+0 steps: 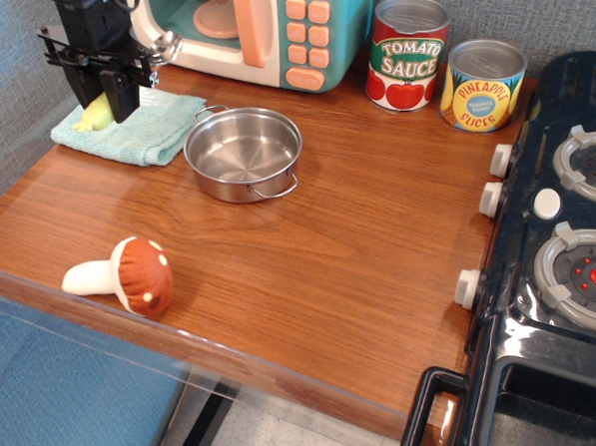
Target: Place the yellow spoon on top of the blue towel
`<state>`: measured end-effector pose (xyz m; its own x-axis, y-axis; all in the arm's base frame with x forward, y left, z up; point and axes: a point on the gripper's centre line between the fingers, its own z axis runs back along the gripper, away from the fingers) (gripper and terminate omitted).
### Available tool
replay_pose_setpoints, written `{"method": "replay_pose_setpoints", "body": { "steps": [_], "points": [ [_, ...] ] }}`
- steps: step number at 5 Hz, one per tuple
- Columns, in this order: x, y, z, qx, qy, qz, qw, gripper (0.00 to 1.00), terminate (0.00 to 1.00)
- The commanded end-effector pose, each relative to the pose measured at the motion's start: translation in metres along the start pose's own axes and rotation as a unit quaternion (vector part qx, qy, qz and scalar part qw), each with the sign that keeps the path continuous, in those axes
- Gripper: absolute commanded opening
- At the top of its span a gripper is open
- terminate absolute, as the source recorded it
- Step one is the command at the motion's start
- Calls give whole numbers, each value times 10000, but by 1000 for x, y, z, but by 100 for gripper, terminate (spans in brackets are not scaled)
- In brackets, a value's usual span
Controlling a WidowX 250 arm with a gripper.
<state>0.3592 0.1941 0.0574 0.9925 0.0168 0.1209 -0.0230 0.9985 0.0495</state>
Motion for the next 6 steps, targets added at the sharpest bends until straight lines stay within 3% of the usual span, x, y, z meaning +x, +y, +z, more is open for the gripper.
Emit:
{"method": "replay_pose_setpoints", "body": {
  "steps": [1, 2, 3, 6],
  "points": [
    [-1, 8, 9, 180, -57, -82, 9998, 0, 0],
    [-2, 9, 5, 346, 63, -98, 9993, 0, 0],
    [-2, 9, 5, 234, 79, -133, 9996, 100, 0],
    [-8, 3, 23, 193, -99, -159, 9996, 100, 0]
  ]
}}
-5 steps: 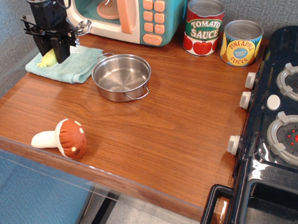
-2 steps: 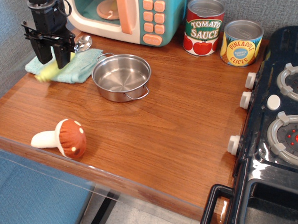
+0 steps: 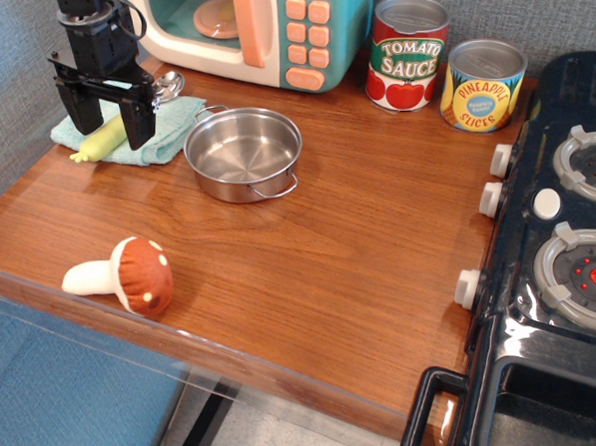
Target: Place the yellow spoon on top of the blue towel
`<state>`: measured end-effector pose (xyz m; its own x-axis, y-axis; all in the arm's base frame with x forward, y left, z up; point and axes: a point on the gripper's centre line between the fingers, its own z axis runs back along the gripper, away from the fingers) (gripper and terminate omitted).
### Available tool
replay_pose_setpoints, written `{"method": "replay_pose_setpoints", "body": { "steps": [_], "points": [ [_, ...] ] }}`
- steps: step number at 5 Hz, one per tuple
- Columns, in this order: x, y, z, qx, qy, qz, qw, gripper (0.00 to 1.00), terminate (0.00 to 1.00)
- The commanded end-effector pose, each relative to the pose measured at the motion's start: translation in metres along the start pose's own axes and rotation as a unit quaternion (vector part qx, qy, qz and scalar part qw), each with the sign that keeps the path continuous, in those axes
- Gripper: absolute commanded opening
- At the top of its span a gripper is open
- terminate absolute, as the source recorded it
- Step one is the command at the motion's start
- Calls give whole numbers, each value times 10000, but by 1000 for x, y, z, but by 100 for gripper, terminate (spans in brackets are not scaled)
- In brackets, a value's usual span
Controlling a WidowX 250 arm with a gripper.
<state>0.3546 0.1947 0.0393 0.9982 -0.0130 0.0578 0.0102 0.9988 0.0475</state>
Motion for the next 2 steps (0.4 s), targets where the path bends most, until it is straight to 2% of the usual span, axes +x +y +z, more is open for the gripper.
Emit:
{"method": "replay_pose_setpoints", "body": {
  "steps": [1, 2],
  "points": [
    [-3, 3, 40, 224, -405, 12, 9989, 100, 0],
    [-3, 3, 40, 224, -405, 12, 9989, 100, 100]
  ]
}}
